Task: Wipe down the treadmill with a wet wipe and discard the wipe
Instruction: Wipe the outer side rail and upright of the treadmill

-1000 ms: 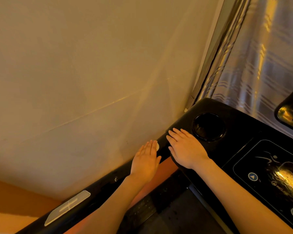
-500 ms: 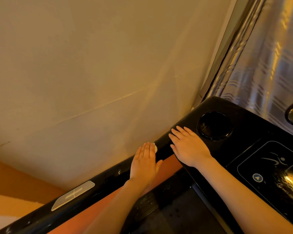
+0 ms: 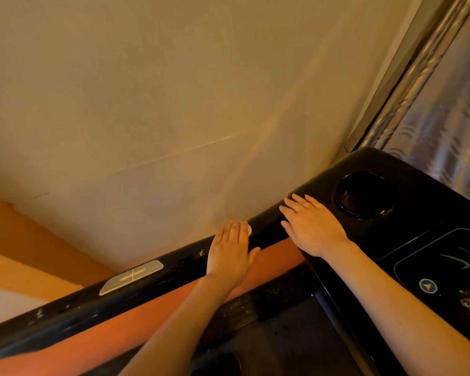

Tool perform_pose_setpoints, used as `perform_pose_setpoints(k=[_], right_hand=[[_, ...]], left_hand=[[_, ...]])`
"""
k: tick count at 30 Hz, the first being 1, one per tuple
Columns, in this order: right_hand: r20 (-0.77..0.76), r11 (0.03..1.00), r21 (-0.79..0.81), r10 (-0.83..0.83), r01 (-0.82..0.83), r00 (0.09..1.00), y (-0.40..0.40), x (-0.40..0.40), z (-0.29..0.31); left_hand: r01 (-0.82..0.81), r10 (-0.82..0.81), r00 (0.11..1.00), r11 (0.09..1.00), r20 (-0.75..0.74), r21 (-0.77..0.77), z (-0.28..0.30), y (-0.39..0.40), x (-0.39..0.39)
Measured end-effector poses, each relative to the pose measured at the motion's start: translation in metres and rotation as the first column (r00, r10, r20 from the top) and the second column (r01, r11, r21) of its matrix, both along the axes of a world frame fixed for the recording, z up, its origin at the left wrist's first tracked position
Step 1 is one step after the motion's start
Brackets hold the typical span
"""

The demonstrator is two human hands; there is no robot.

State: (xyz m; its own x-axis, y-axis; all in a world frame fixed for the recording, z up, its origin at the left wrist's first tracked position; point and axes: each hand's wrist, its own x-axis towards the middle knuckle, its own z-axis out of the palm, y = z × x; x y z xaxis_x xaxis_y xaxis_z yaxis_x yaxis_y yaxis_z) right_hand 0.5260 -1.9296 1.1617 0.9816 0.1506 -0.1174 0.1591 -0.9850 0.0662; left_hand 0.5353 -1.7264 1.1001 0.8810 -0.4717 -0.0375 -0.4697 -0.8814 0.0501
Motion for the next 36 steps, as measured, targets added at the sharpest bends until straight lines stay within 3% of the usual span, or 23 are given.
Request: perform_pose_setpoints(k=[5, 8, 15, 22, 28, 36], right_hand=[[-0.049, 0.987, 0.151, 0.055, -0.048, 0.997, 0.019, 0.01, -0.009], [-0.046, 0.975, 0.194, 0.119, -0.108, 0.992, 0.05, 0.007, -0.026], [0.123, 0.949, 0.302, 0.048, -0.084, 0.991, 0.066, -0.011, -0.065], [0.177, 0.942, 0.33, -0.001, -0.058, 0.984, 0.07, -0.012, -0.072], [0.191, 0.941, 0.334, 0.0, -0.065, 0.982, 0.071, -0.011, -0.072], [0.224, 0.96, 0.281, -0.072, 0.006, 0.972, 0.068, -0.019, -0.082]], left_hand=[[-0.112, 0.109, 0.986, 0.994, 0.127, 0.017, -0.01, 0.057, -0.013], [-0.127, 0.123, 0.99, 0.99, 0.064, 0.054, -0.008, 0.054, -0.013], [-0.087, 0.083, 0.995, 0.994, 0.063, 0.062, -0.009, 0.052, -0.018], [-0.18, 0.179, 0.983, 0.983, 0.036, 0.043, -0.007, 0.086, -0.027], [-0.019, 0.019, 1.0, 1.0, -0.016, 0.007, -0.006, 0.034, -0.014], [-0.096, 0.096, 0.995, 0.993, 0.002, 0.074, -0.012, 0.06, -0.02]])
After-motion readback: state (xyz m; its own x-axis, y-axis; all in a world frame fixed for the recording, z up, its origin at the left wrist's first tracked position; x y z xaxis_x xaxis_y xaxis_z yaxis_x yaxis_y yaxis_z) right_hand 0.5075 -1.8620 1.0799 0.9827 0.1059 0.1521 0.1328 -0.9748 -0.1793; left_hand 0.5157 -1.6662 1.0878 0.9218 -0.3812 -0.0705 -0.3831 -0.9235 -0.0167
